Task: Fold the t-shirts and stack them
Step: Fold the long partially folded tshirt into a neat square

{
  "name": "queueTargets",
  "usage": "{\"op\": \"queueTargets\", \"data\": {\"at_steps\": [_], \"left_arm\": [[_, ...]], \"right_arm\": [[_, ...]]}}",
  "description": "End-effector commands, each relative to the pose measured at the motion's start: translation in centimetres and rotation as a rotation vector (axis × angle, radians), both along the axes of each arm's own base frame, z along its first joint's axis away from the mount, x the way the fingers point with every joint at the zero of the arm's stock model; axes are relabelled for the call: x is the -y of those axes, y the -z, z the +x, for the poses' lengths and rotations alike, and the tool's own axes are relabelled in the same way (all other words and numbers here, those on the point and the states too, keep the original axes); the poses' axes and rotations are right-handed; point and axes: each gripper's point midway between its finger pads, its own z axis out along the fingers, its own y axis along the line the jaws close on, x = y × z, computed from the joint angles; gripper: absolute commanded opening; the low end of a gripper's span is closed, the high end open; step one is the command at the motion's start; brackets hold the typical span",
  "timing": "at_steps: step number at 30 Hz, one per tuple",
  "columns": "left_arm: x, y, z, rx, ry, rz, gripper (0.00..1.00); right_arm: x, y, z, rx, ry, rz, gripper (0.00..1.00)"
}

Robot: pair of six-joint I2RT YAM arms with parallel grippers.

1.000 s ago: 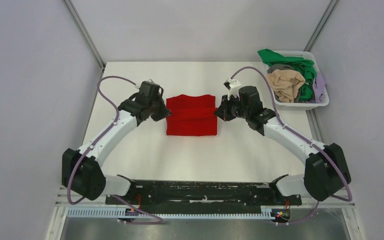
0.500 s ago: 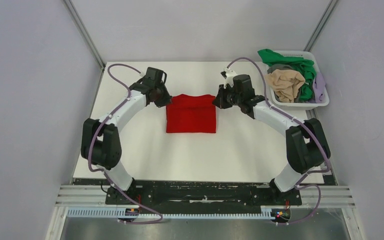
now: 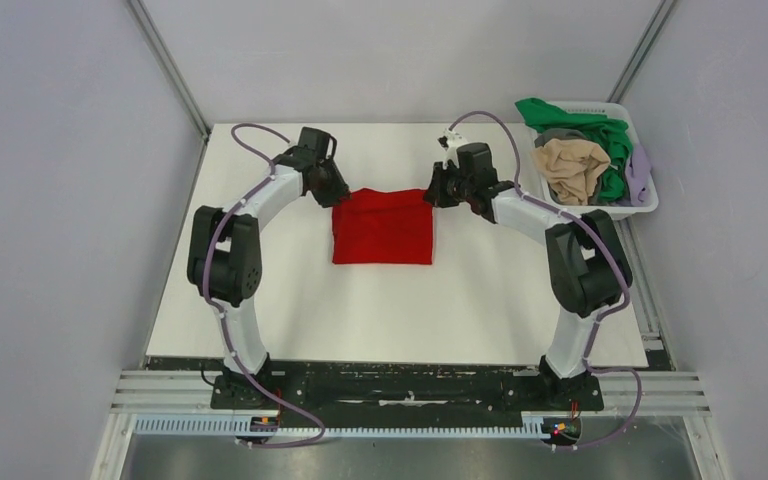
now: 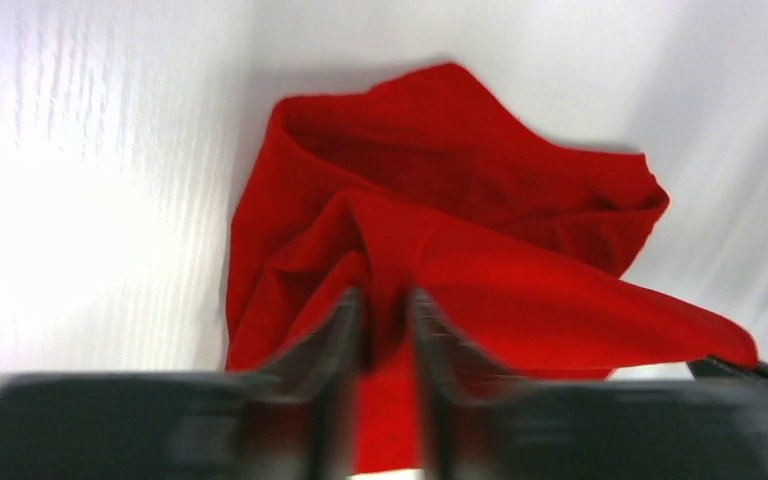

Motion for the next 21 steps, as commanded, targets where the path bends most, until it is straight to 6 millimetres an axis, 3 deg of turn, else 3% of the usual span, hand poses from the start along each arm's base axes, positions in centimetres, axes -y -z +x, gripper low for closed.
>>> {"op": "queueTargets", "data": {"at_steps": [1,2,3,5,6,8,12,16,21], "left_arm": [[-1.1,-3.2,4.2,0.136,-0.023,-0.003,0.6],[-1.3,-3.8,4.7,0.147,-0.031,-0.009,0.63],[-1.7,-4.4,4.9,0.154,-0.039,-0.013,0.69],[-2.1,-6.0,5.0,0.184,-0.054,-0.018,0.94],[-2.2,-6.7,4.9,0.201,-0.052,-0.018,0.99],[-2.1,-7.9,4.3,0.236,-0.03,-0.031,1.0],[-1.0,-7.1,2.3,0.224,0.081,-0.05,1.0],[-0.3,-4.5,0.6,0.166,0.236,-0.021,1.0],[-1.1,0.1,-0.1,0.056,0.303,0.055,1.0]], "right_arm": [[0.1,-2.8,6.4,0.128,0.055,0.031,0.18],[0.0,-2.6,7.1,0.121,0.046,0.039,0.23],[-0.2,-3.1,7.8,0.129,0.033,0.056,0.35],[0.0,-3.8,8.3,0.141,0.028,0.063,0.73],[0.0,-4.2,8.1,0.149,0.023,0.061,0.95],[0.6,-4.7,7.4,0.16,0.023,0.047,0.98],[1.6,-4.7,4.8,0.153,0.028,0.035,0.98],[2.5,-4.2,1.9,0.135,0.012,0.028,0.98],[3.7,-2.8,-1.8,0.107,0.0,0.008,0.98]]}}
